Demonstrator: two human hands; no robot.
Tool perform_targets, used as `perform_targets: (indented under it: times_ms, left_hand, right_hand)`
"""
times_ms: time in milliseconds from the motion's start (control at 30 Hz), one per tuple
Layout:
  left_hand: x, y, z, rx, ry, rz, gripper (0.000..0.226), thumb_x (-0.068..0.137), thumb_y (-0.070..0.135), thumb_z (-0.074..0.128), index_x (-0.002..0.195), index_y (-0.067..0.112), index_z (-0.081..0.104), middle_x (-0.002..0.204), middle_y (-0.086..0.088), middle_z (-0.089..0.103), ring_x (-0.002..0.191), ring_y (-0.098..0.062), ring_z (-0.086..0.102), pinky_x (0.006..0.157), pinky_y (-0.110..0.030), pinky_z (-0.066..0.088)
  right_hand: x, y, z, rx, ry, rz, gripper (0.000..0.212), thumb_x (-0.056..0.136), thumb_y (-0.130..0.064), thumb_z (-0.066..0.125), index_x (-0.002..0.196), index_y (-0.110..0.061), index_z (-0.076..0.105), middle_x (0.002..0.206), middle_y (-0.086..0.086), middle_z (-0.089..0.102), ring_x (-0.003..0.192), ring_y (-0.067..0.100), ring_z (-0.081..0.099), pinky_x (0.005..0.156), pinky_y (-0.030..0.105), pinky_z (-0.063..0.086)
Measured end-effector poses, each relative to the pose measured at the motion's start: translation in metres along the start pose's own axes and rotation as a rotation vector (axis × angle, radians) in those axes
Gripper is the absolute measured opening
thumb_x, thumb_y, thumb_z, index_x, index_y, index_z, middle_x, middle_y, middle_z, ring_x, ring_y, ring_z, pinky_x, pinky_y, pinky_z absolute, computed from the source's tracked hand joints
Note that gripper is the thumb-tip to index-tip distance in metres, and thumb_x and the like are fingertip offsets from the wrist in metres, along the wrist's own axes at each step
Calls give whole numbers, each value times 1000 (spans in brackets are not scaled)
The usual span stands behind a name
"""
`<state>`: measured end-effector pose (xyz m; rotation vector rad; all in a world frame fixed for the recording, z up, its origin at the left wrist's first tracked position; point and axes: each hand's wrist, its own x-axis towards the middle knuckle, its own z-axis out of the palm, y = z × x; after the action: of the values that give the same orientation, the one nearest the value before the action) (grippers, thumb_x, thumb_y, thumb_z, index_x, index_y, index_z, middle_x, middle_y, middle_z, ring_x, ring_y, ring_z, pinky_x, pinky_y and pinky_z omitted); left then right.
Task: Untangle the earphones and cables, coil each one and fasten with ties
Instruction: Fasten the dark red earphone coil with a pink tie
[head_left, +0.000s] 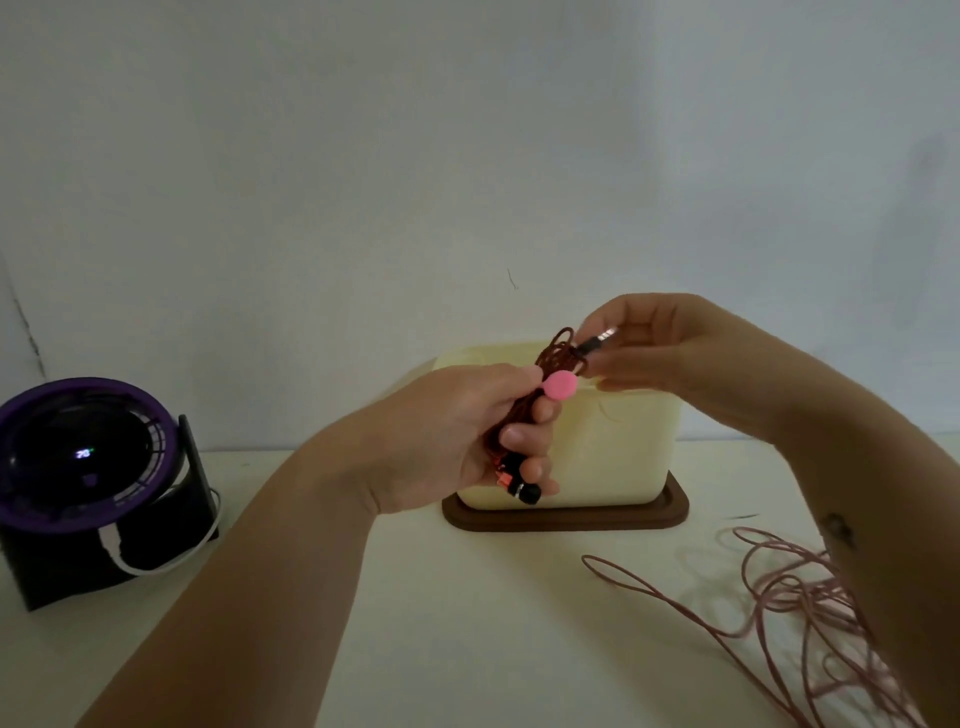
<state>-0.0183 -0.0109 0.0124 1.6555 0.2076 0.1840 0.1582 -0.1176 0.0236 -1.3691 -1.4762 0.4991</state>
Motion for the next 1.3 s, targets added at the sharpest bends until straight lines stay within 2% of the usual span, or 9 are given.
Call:
perform_targets:
  times_ms: [133,233,367,533,700,900,1033,1167,1300]
  left_hand:
    - [-5,2,4,-33,-254,18,36,91,31,37,64,25,60,56,7,37,53,-12,46,76,-32,53]
    - [-7,2,1,-6,-355,27,39,95,30,33,69,30,62,58,9,39,56,-10,47,79,-31,51]
    - [-8,1,-6,28,-245,-20,35,89,36,37,62,22,56,56,6,36,54,-12,47,78,-31,53]
    - [-3,-3,-23,392,286,25,39,100,34,38,70,16,54,51,9,43,60,-14,52,73,-32,43]
    - [4,-5,-22,560,569,91,38,101,34,33,74,17,55,54,9,49,67,-16,57,79,-38,46]
    - [12,-15,-14,1107,764,82,33,103,29,28,88,12,52,76,2,48,72,-16,49,55,-28,27]
    - [18,-18,-9,1030,759,115,30,102,29,29,78,22,45,81,2,50,76,-18,53,55,-28,28]
    - [23,-23,-11,829,792,135,26,101,35,32,89,15,45,77,2,51,69,-11,49,57,-25,35]
    - [28,-27,-7,662,782,165,23,100,33,36,98,12,47,77,0,58,60,-8,50,49,-16,37]
  right_hand:
    - [-2,6,19,223,-385,-42,43,83,0,59,125,-10,55,117,14,65,110,26,62,94,35,49]
    - [-2,3,27,240,-527,-72,27,86,-2,56,112,-5,61,103,8,67,96,21,64,85,30,49]
    - [0,2,25,201,-437,43,23,86,-4,56,86,-18,74,88,7,67,86,20,63,80,30,52]
    - [6,8,38,61,-131,134,14,90,-10,59,86,1,68,62,0,57,62,13,60,75,29,57]
    - [13,16,64,5,62,117,13,88,-19,64,86,-8,71,67,-4,65,61,9,60,75,30,57]
    - [12,15,71,-271,77,103,18,92,-23,60,93,-12,74,78,-2,71,59,1,63,67,17,54]
    - [10,13,71,-356,50,133,21,93,-19,56,88,-10,74,76,-5,71,61,6,68,70,22,56]
    - [9,5,71,-467,61,123,25,95,-18,50,91,-9,72,83,-2,72,61,8,67,71,25,54]
    - [3,-7,80,-880,56,31,28,96,-18,40,98,-15,67,89,2,63,77,21,61,70,34,50]
